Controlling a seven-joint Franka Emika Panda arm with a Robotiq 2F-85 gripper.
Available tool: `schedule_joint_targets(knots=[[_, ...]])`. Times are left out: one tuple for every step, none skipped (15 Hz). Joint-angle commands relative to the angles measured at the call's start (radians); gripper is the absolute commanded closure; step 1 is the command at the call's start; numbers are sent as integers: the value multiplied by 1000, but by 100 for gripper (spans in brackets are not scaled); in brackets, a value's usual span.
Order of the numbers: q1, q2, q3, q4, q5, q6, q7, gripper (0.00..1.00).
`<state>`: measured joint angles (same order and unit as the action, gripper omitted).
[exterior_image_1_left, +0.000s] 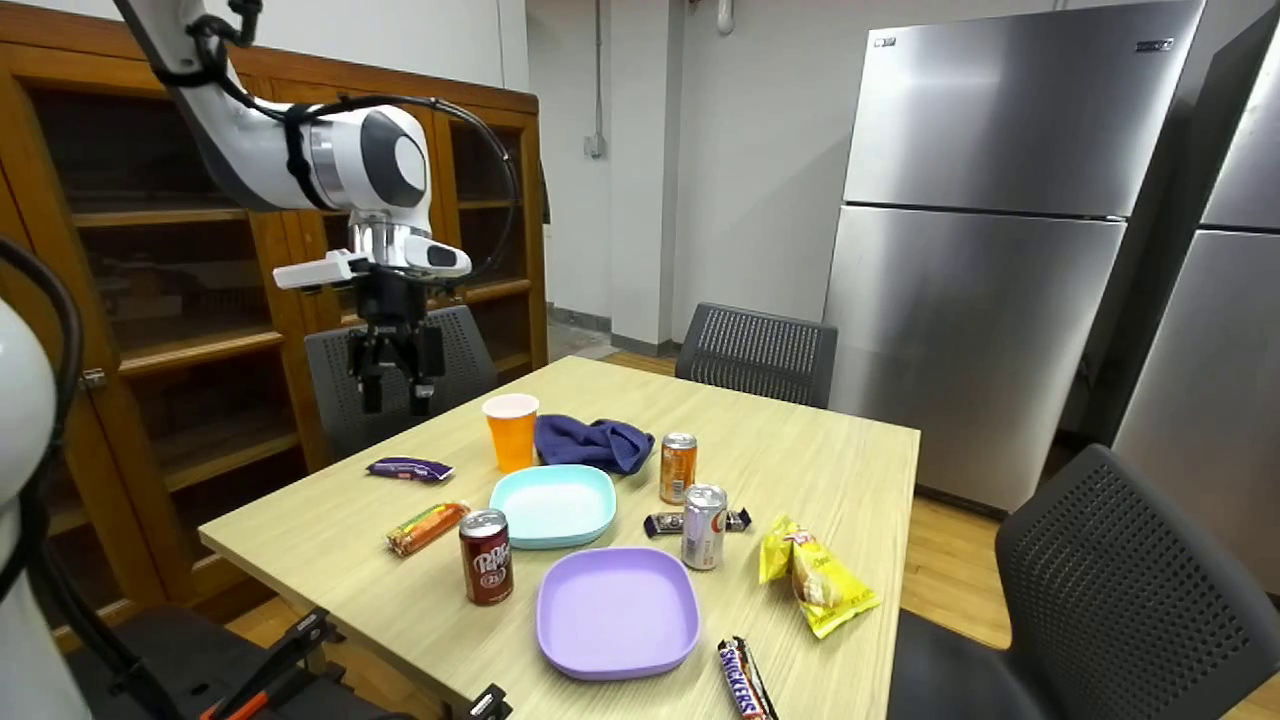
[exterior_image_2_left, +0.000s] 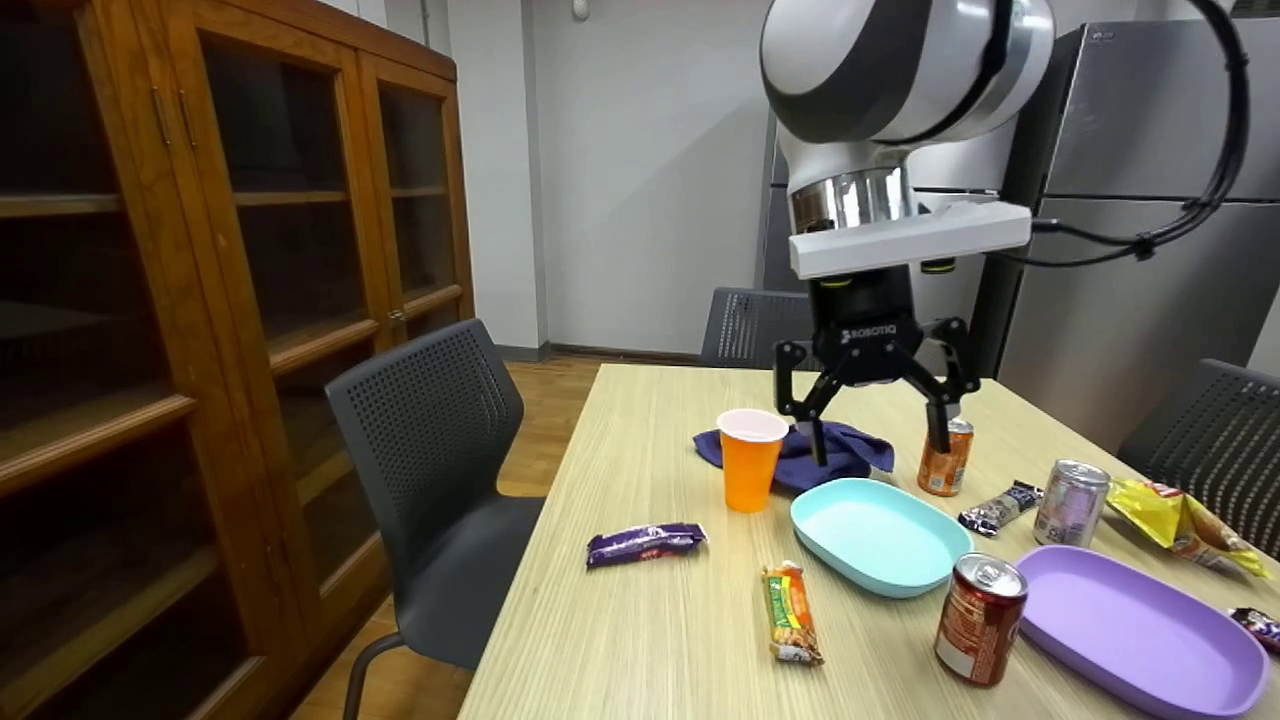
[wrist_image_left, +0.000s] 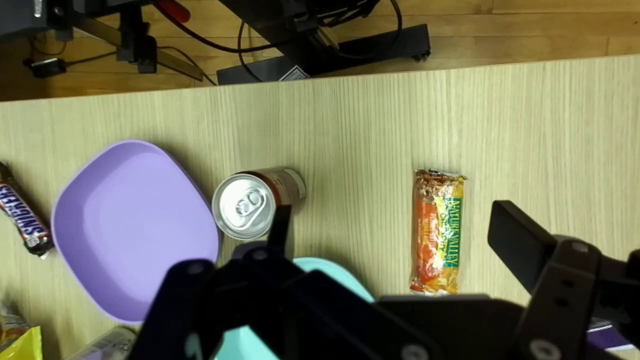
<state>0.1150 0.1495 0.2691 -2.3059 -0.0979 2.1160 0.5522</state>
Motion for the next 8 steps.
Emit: schedule_joint_targets(knots=[[85,152,-50,156,-25,-56,31,0],[104,179,-61,183,-21,-66,26,0],[120,199,-72,205,-18,-75,22,0],[134,213,-82,224,-14,-96,12,0],[129,169,-89,150,6,-25,-9,0],[140,189,-95,171,6,-38,-8,0],[146,201,-98,186,6,-47,-8,0],[149,208,-100,194,6,-50,-8,0]])
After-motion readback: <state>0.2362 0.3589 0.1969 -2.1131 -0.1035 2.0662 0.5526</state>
